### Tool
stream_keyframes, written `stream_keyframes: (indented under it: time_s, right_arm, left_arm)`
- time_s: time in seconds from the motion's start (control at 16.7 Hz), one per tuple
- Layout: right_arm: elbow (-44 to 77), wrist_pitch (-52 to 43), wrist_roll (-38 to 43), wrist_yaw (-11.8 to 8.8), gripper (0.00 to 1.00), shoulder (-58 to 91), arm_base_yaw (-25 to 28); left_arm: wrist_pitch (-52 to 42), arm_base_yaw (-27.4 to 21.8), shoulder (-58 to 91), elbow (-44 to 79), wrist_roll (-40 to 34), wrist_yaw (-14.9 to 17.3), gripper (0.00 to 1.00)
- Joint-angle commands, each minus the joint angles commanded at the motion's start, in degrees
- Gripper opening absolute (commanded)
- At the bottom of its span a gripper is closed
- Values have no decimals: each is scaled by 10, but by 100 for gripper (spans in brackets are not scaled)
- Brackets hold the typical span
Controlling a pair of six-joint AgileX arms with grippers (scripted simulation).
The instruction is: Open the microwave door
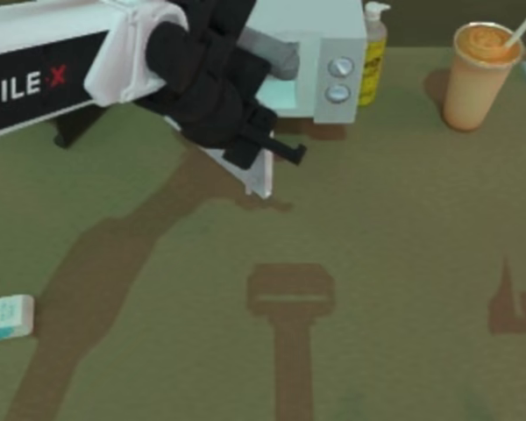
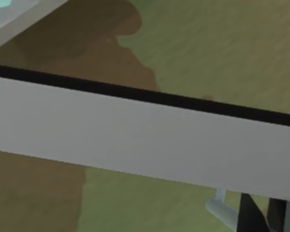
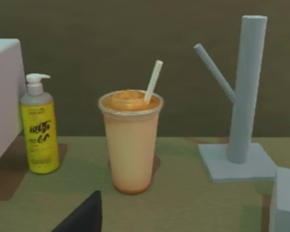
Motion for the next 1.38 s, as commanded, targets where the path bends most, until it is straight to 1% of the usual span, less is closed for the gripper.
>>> stream_keyframes:
  time_s: [0.18, 0.36, 0.78, 1.38]
  right_arm:
    - [0, 0, 0, 0, 100, 0, 0]
    - [0, 0, 0, 0, 100, 0, 0]
    - [0, 0, 0, 0, 100, 0, 0]
    - [0, 0, 0, 0, 100, 0, 0]
  left_arm:
    - [0, 0, 0, 0, 0, 0, 0]
    - [1, 0, -2, -6, 7, 7, 0]
    - [1, 32, -35, -45, 91, 52, 0]
    - [1, 32, -36, -46, 92, 53, 0]
